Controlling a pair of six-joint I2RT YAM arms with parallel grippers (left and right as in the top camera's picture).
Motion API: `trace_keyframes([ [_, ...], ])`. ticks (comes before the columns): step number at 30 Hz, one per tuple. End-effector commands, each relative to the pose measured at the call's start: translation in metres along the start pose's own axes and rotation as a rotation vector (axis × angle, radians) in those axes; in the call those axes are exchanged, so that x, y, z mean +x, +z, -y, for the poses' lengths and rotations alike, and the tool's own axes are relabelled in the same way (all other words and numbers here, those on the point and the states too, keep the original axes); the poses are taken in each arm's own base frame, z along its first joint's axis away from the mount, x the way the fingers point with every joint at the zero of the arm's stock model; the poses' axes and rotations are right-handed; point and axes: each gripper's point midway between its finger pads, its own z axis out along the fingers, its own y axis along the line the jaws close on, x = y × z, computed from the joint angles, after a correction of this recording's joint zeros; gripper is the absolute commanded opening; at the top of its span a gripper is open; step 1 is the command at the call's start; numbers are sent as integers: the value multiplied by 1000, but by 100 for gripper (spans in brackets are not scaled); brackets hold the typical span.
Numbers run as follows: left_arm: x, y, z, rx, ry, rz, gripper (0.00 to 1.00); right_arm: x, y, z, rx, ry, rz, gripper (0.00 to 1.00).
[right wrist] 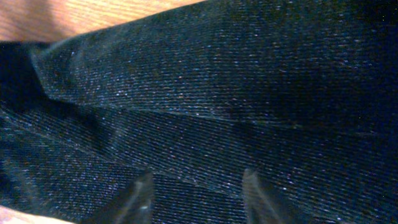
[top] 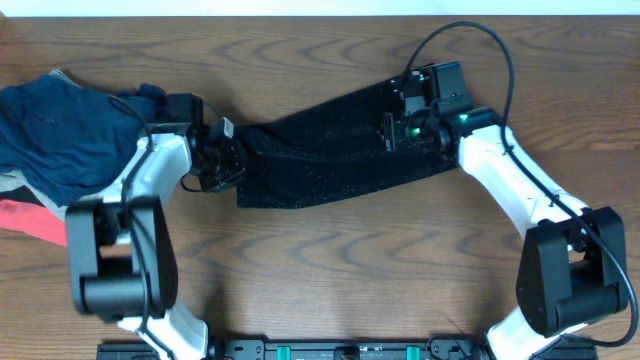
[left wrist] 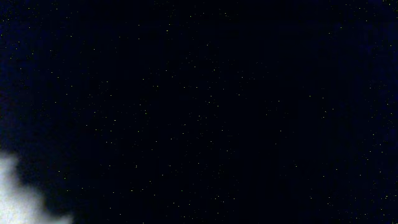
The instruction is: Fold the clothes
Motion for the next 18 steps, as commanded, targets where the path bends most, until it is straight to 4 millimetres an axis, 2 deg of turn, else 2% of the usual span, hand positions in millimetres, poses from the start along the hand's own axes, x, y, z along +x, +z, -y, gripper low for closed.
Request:
trace_keyframes([
  [1,-4,-44,21,8,81,121,6,5,11,-15,-24,-20,-26,36],
  [6,4,-84,46,43,123,215,6,34,45,-47,-125,-45,-125,31],
  [8,7,-93,53,56,125,240,6,46,60,-63,-175,-52,-160,30],
  [12,13,-109,69,127,106,261,6,78,91,-115,-344,-85,-237,29],
  [15,20,-117,86,217,128,251,6,104,113,-146,-394,-115,-278,29],
  [18,21,-127,96,253,151,272,6,126,123,-165,-395,-165,-307,27],
])
